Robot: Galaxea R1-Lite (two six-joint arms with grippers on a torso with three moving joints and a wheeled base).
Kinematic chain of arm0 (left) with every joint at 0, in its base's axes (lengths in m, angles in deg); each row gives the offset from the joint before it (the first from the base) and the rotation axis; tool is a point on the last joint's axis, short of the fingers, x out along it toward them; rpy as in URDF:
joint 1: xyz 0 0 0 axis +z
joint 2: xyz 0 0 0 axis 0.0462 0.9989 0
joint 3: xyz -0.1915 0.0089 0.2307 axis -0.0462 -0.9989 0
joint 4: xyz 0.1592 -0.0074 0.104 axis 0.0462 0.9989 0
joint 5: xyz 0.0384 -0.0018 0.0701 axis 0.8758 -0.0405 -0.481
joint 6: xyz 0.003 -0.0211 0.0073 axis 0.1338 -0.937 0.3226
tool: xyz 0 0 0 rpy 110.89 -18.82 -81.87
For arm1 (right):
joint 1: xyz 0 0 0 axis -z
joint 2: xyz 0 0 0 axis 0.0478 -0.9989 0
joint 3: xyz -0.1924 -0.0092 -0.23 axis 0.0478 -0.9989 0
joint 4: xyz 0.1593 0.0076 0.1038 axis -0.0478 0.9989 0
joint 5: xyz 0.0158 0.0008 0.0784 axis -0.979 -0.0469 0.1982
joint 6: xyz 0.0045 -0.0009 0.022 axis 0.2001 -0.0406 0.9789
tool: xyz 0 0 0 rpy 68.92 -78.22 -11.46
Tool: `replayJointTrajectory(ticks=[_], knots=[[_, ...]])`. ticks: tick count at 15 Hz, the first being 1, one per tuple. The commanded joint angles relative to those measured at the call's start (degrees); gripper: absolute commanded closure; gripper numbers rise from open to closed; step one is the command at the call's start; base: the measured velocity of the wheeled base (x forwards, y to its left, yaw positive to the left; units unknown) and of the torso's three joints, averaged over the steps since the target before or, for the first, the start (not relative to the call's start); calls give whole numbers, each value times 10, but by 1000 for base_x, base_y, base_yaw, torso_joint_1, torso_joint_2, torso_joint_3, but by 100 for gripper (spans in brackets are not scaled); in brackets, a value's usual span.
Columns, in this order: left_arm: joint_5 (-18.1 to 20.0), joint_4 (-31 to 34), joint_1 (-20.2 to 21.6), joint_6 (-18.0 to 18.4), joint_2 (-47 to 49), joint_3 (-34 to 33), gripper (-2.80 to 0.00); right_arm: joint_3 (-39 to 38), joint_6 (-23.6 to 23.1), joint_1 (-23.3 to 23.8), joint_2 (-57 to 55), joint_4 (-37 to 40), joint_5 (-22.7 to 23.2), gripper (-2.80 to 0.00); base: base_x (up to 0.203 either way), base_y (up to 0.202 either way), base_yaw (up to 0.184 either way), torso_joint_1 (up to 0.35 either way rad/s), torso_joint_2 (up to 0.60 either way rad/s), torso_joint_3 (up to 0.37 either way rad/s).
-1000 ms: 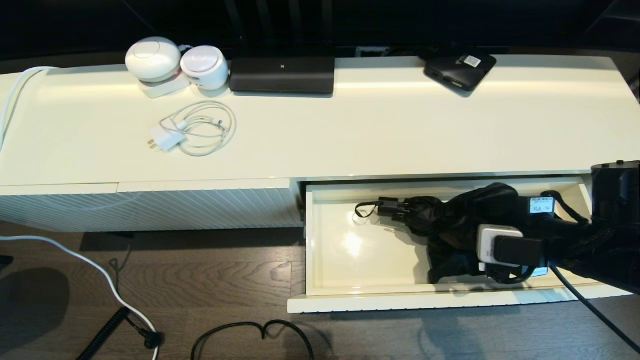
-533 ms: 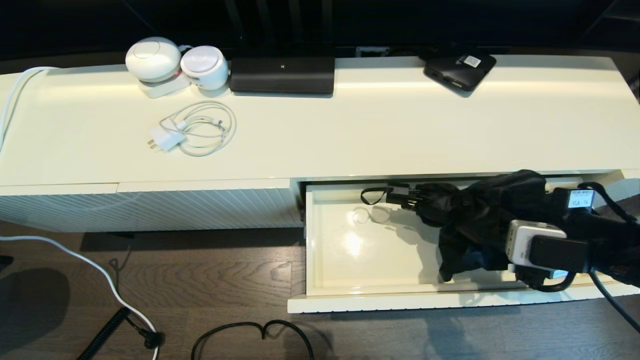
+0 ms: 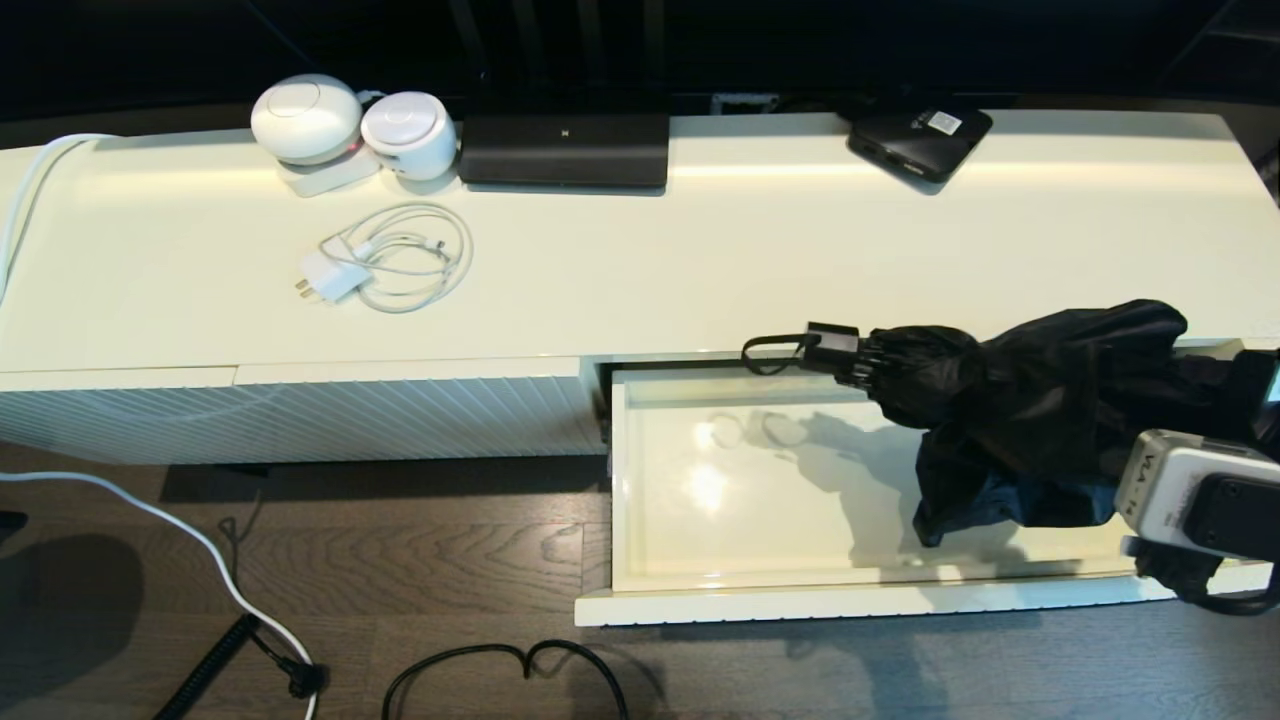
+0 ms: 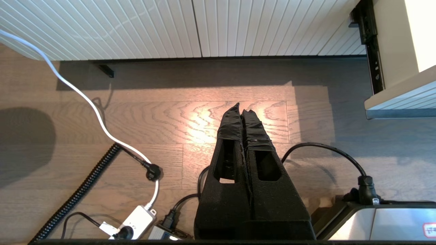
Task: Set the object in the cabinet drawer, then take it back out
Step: Take the umbrella out of the drawer and put it on the table
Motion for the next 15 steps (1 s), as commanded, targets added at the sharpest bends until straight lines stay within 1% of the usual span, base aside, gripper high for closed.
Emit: replayJointTrajectory(ticks=[1, 4, 7, 10, 13, 15], knots=[[0, 0, 0, 0, -1, 0, 0, 25, -4, 0, 11, -2, 1, 0, 0, 0, 0, 0, 0, 0], [0, 0, 0, 0, -1, 0, 0, 49, -8, 0, -5, -8, 16, 0, 0, 0, 0, 0, 0, 0], [0, 0, 0, 0, 0, 0, 0, 91, -13, 0, -56, -16, 35, 0, 0, 0, 0, 0, 0, 0], [0, 0, 0, 0, -1, 0, 0, 115, -23, 4, -106, -63, 45, 0, 0, 0, 0, 0, 0, 0], [0, 0, 0, -1, -1, 0, 0, 165, -25, 18, -168, -95, 56, 0, 0, 0, 0, 0, 0, 0], [0, 0, 0, -1, -1, 0, 0, 185, -33, 27, -196, -123, 70, 0, 0, 0, 0, 0, 0, 0]])
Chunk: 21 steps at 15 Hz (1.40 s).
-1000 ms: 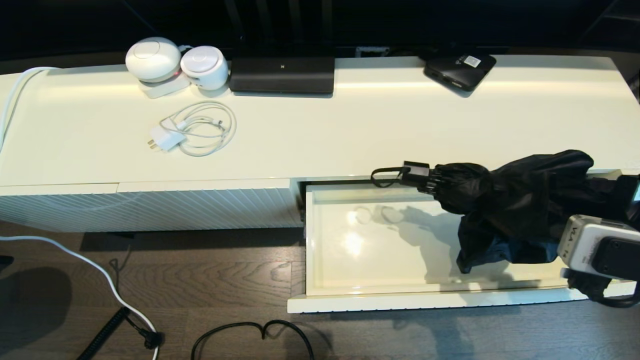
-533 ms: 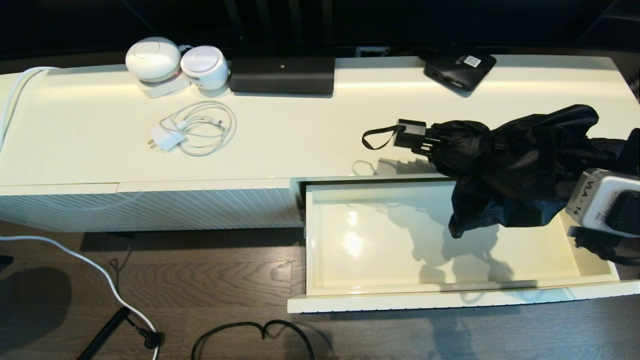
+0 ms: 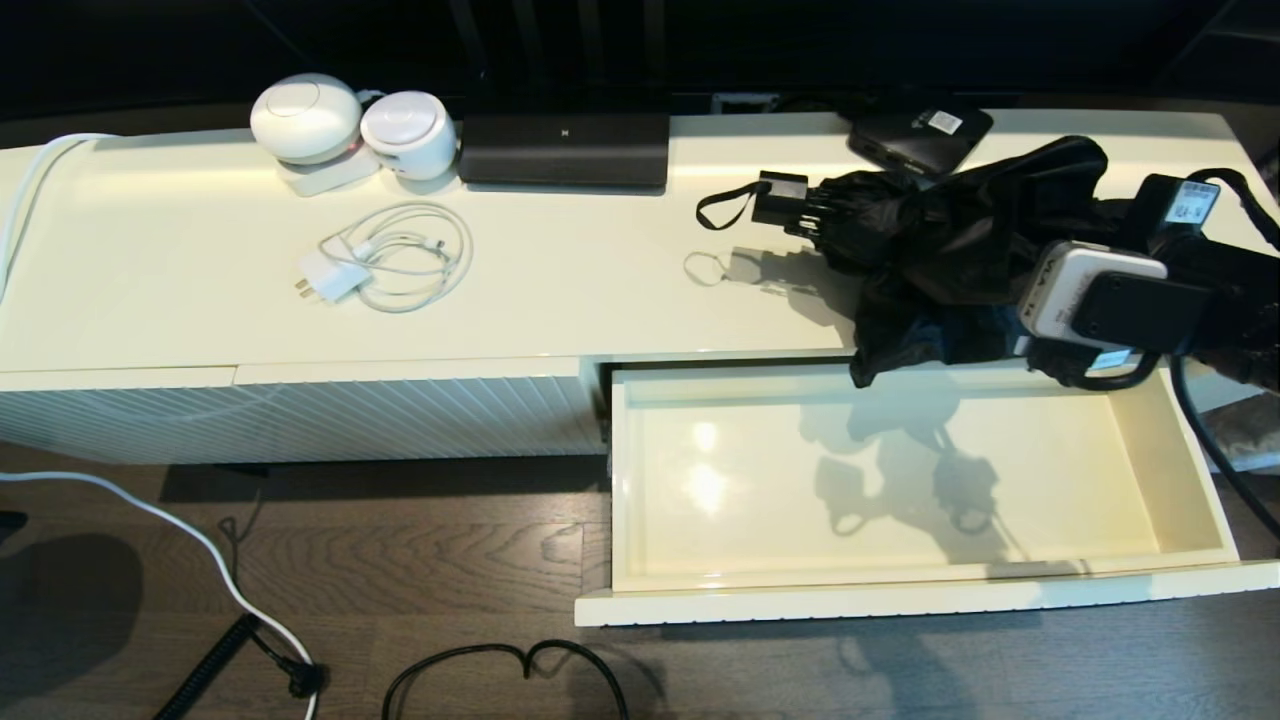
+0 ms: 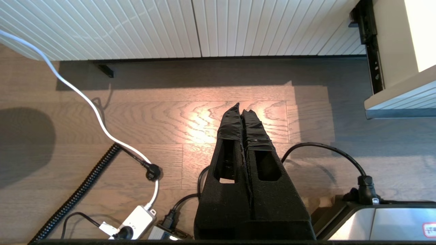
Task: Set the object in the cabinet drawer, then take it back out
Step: Take the umbrella out of the drawer and put it on the table
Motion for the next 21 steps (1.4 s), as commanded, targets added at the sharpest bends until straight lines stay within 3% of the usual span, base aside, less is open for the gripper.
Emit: replayJointTrajectory(ticks=[1, 3, 12, 13, 21], knots=[[0, 0, 0, 0, -1, 0, 0, 20, -16, 16, -59, -30, 18, 0, 0, 0, 0, 0, 0, 0], [0, 0, 0, 0, -1, 0, 0, 35, -28, 28, -85, -52, 44, 0, 0, 0, 0, 0, 0, 0], [0, 0, 0, 0, -1, 0, 0, 49, -31, 33, -96, -55, 53, 0, 0, 0, 0, 0, 0, 0], [0, 0, 1, 0, -1, 0, 0, 47, -34, 34, -95, -54, 53, -280, 0, 0, 0, 0, 0, 0], [0, 0, 0, 0, -1, 0, 0, 31, -34, 33, -41, -41, 49, -280, 0, 0, 0, 0, 0, 0]])
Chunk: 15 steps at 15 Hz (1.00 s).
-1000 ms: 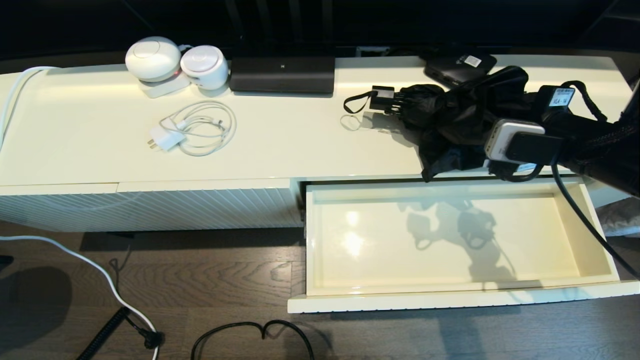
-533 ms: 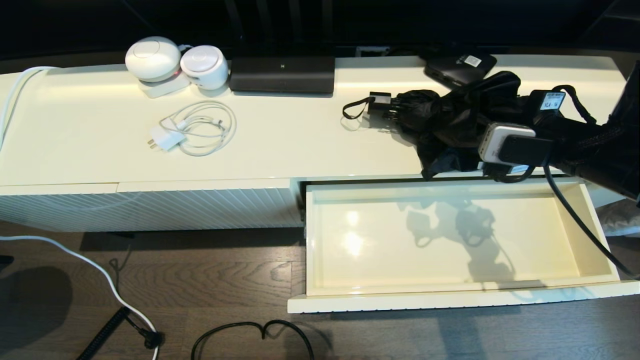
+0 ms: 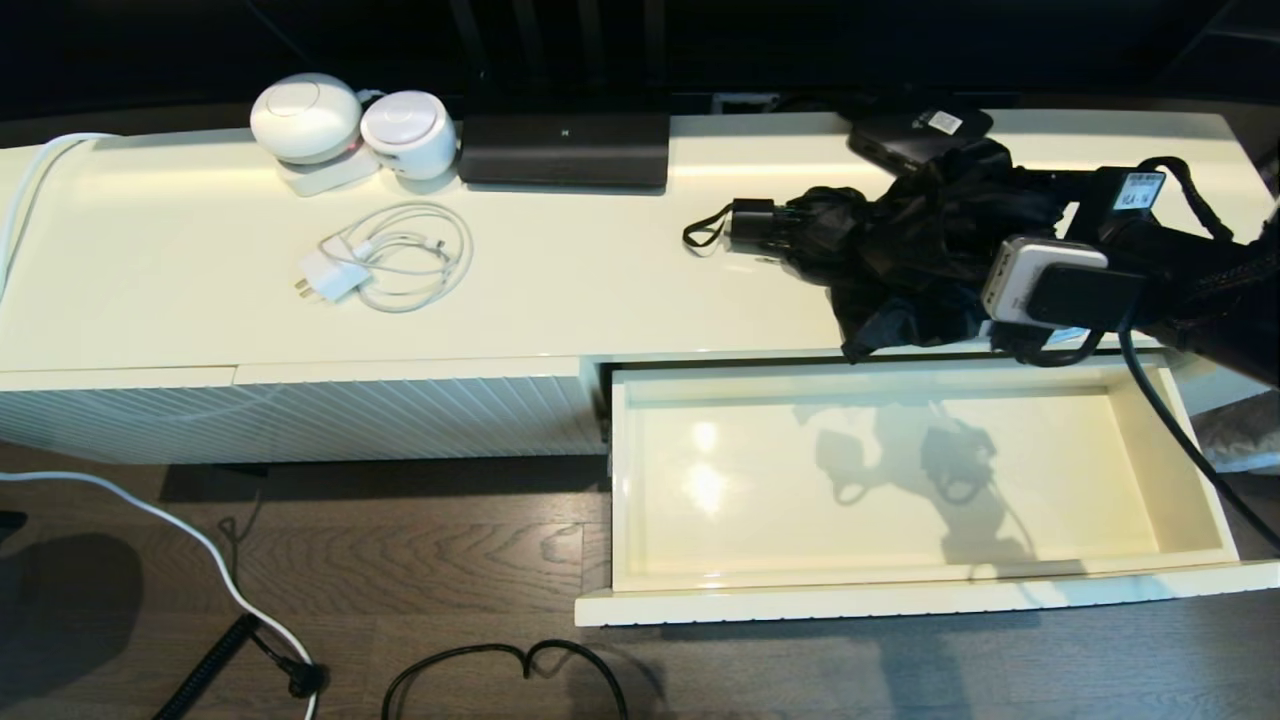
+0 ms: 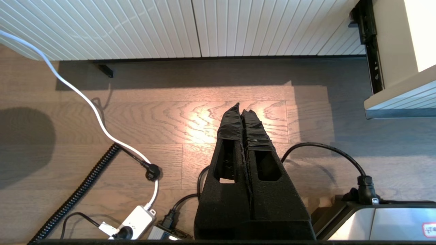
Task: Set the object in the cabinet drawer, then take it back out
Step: Take the umbrella out of the drawer and put it on the table, then close the drawer
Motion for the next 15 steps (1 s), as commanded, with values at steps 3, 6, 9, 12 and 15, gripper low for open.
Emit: replayJointTrajectory(ticks=[3, 6, 9, 12, 15], knots=[[0, 0, 0, 0, -1, 0, 0, -18, -6, -1, 76, 44, -1, -280, 0, 0, 0, 0, 0, 0], [0, 0, 0, 1, -1, 0, 0, -54, -5, -2, 145, 88, -9, -280, 0, 0, 0, 0, 0, 0], [0, 0, 0, 0, -1, 0, 0, -96, -6, -4, 229, 179, -15, -280, 0, 0, 0, 0, 0, 0], [0, 0, 0, 1, -1, 0, 0, -138, -1, -3, 291, 284, -16, 0, 0, 0, 0, 0, 0, 0], [0, 0, 0, 0, -1, 0, 0, -166, 84, -2, 312, 368, -18, 0, 0, 0, 0, 0, 0, 0]])
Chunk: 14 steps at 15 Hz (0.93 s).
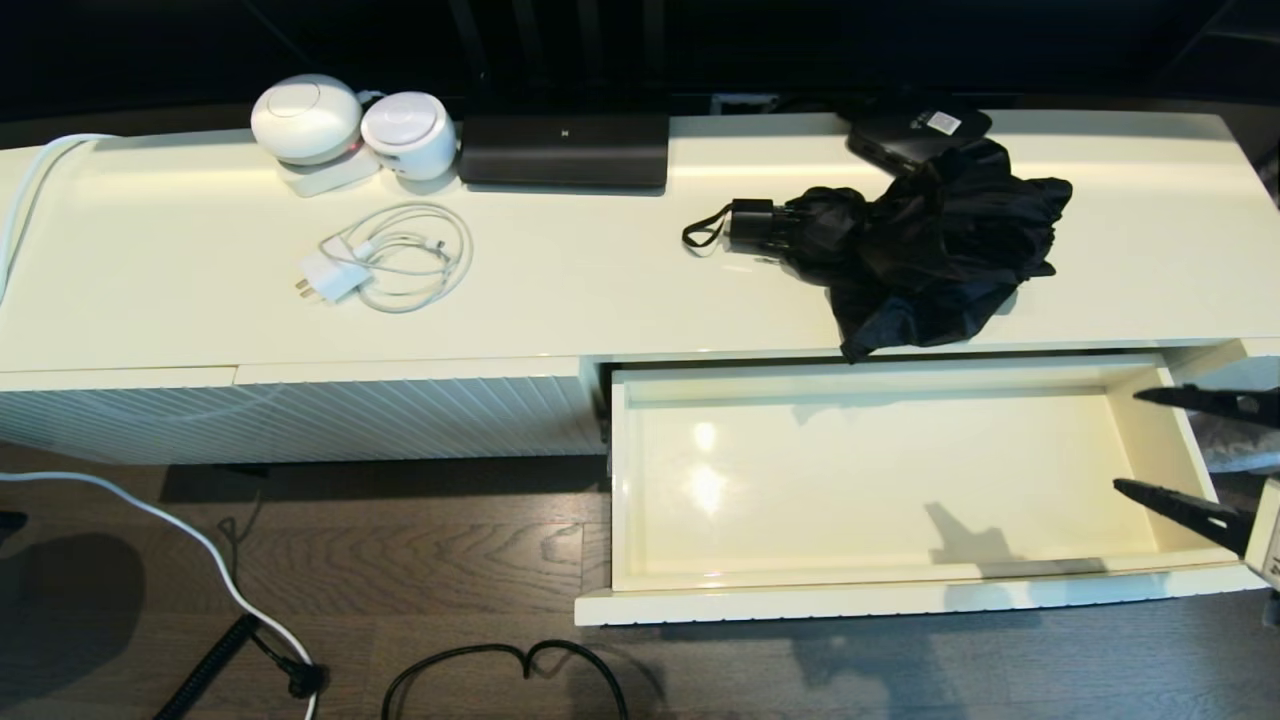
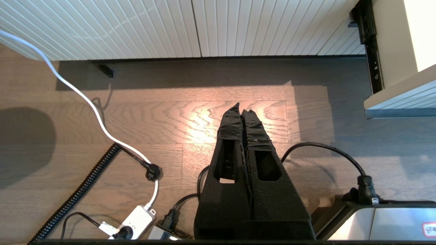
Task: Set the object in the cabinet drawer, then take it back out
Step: Close the drawer
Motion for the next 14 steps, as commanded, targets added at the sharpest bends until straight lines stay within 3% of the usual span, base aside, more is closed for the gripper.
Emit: replayJointTrajectory(ticks=[1, 4, 9, 14], knots=[[0, 0, 0, 0, -1, 1, 0, -12, 32, -2, 21, 29, 1, 0, 0, 0, 0, 0, 0, 0], [0, 0, 0, 0, -1, 0, 0, -32, 77, -25, -13, 80, 1, 0, 0, 0, 0, 0, 0, 0], [0, 0, 0, 0, -1, 0, 0, -48, 148, -85, -84, 84, 4, 0, 0, 0, 0, 0, 0, 0], [0, 0, 0, 0, -1, 0, 0, -42, 161, -148, -149, 78, 3, 0, 0, 0, 0, 0, 0, 0]])
